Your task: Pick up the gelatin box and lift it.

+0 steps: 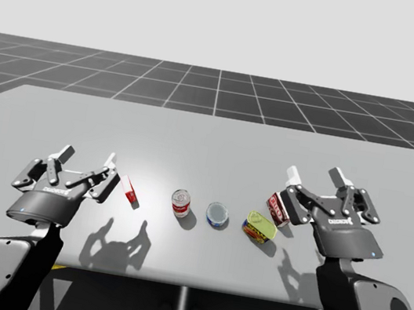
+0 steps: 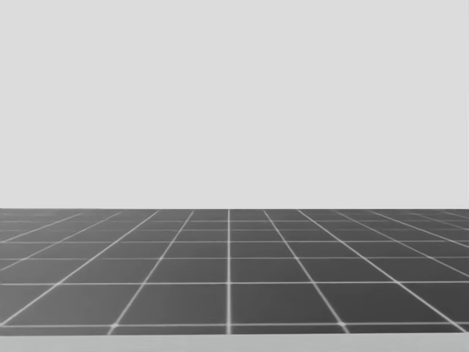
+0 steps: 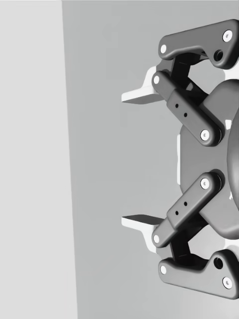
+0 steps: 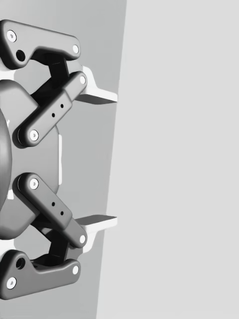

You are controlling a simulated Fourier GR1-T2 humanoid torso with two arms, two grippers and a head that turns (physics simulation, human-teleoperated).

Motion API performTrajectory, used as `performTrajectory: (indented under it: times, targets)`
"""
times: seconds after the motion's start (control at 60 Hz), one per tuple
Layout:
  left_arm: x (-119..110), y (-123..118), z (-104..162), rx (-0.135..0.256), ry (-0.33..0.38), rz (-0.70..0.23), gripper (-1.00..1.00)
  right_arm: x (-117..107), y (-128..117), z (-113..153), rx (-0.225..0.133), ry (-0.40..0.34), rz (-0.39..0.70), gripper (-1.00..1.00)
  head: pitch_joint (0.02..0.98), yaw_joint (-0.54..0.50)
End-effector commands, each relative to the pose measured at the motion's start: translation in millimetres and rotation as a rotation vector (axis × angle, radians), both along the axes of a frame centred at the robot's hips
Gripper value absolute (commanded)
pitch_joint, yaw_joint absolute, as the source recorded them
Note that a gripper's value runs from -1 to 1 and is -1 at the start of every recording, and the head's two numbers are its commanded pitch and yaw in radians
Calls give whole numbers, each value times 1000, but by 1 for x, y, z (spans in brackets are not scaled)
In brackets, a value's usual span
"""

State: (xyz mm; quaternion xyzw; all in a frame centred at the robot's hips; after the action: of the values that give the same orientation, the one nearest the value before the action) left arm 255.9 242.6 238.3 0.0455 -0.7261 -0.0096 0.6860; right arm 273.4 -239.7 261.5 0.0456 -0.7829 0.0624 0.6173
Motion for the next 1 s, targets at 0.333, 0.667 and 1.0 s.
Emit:
performTrajectory:
  times: [0.333,0.667,1.0]
  targets:
    - [-1,2,1,-1,-5,4,-1000,1,-4,1,42,12,17,-1000,222,-7]
    - [0,3,1,14,-12,12,-1000,2,-7,2,36,21,5,-1000,541,29]
    - [1,5,2,17,-10,14,-1000,3,-3,0,21,45,16,-1000,778,268]
